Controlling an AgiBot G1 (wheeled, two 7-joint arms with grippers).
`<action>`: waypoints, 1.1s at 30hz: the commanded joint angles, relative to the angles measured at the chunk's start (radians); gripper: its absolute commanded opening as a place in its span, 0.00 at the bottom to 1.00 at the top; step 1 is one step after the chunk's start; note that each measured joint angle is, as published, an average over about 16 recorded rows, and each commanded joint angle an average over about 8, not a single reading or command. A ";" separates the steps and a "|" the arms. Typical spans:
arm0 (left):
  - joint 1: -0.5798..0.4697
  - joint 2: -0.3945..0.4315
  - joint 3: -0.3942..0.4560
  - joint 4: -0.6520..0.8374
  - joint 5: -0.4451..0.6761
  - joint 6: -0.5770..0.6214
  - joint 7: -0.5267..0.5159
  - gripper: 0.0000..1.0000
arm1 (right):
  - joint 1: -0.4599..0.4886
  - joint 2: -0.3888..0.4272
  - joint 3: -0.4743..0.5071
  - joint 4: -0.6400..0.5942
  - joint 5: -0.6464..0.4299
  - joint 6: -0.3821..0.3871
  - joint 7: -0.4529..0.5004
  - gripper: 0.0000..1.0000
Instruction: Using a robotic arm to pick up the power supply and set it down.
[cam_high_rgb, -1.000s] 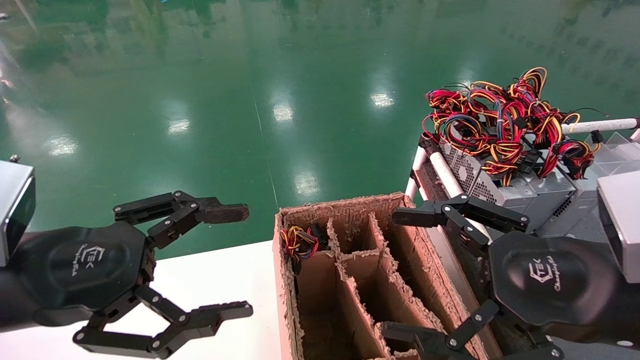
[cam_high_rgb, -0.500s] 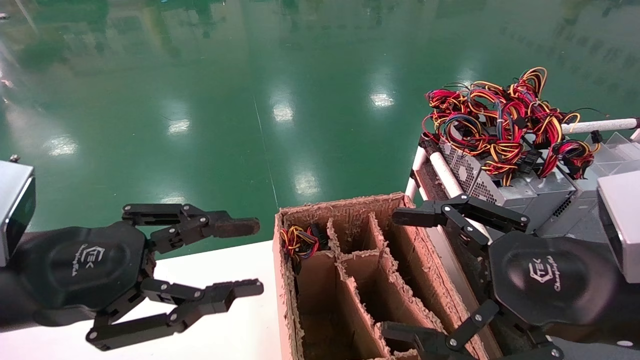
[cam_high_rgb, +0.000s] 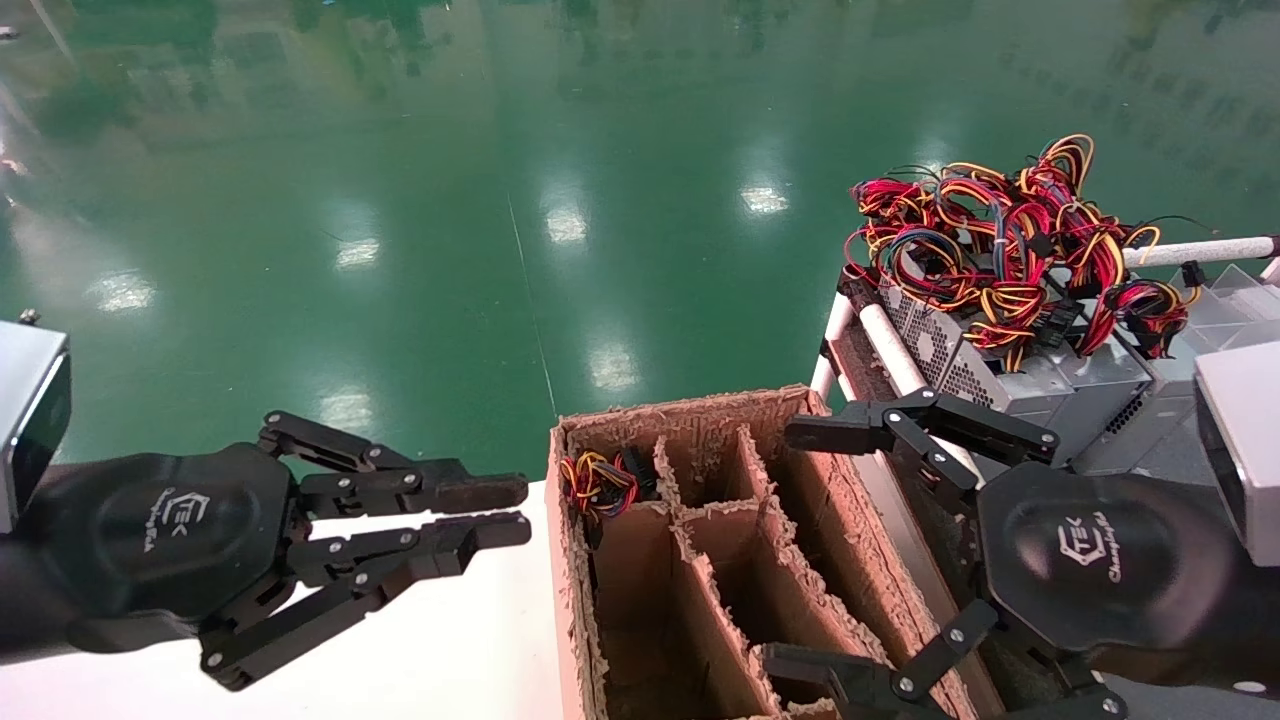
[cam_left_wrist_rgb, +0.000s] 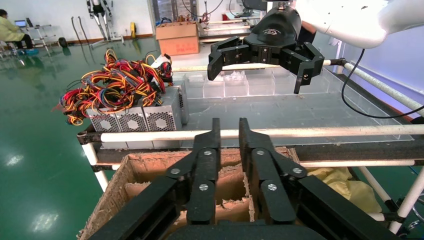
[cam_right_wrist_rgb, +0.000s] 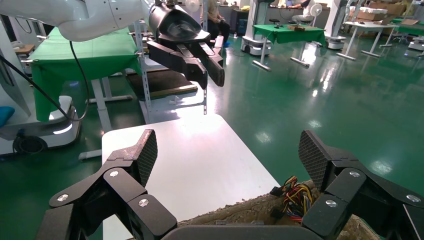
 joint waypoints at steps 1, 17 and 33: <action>0.000 0.000 0.000 0.000 0.000 0.000 0.000 0.00 | 0.000 0.000 0.000 0.000 0.000 0.000 0.000 1.00; 0.000 0.000 0.000 0.000 0.000 0.000 0.000 1.00 | 0.000 0.000 0.000 0.000 0.000 0.000 0.000 1.00; 0.000 0.000 0.000 0.000 0.000 0.000 0.000 1.00 | -0.001 0.004 -0.004 0.000 -0.023 0.028 0.006 1.00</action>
